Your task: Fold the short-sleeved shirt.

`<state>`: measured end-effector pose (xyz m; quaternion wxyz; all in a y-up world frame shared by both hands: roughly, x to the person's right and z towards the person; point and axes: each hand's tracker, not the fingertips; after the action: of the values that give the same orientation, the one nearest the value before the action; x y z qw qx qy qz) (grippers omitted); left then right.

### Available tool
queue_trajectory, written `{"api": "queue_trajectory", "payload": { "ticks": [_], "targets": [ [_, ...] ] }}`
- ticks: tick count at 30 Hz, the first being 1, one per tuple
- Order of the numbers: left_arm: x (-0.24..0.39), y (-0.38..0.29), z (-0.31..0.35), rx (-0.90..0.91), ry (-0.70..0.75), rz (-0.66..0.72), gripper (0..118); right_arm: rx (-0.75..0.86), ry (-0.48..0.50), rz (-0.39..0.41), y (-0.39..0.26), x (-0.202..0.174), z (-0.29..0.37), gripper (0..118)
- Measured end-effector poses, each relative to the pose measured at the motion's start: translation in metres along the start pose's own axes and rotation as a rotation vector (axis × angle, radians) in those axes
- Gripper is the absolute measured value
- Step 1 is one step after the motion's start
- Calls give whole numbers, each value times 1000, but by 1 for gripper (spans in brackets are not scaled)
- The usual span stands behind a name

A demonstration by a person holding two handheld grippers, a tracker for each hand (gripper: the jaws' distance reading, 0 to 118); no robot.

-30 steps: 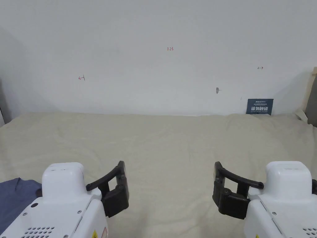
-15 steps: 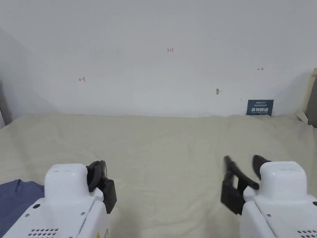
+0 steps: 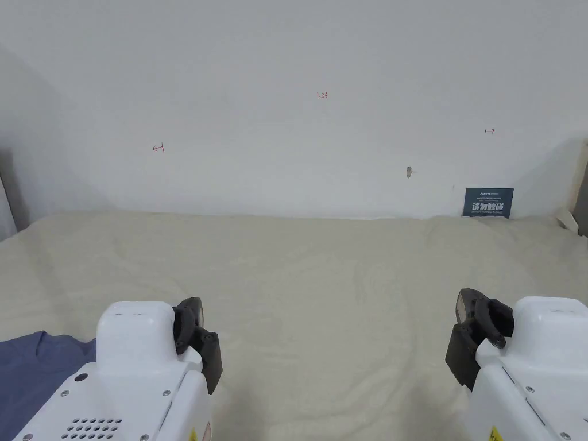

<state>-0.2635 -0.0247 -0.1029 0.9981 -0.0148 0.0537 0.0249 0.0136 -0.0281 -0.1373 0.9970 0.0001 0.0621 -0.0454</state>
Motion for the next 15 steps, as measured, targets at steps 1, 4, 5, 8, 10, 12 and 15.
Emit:
{"api": "queue_trajectory", "payload": {
  "ticks": [1,4,5,8,10,12,15],
  "targets": [
    [-1,0,0,-11,-15,1,0,-1,-12,3,-1,-1,0,0],
    [-1,0,0,-7,-4,0,0,-5,-15,7,-1,0,-1,0],
    [-1,1,0,-2,3,3,0,-7,-11,6,-1,1,-1,0],
    [-4,2,-1,-3,3,14,0,-12,-16,5,-1,2,-2,0],
    [-5,3,0,-6,7,11,0,-18,-12,7,-1,2,-3,0],
    [-7,2,1,-6,14,3,0,-27,4,8,-1,-1,-5,0],
    [-14,3,4,-9,41,-5,0,-34,39,24,-2,-13,-8,0]
  ]
}}
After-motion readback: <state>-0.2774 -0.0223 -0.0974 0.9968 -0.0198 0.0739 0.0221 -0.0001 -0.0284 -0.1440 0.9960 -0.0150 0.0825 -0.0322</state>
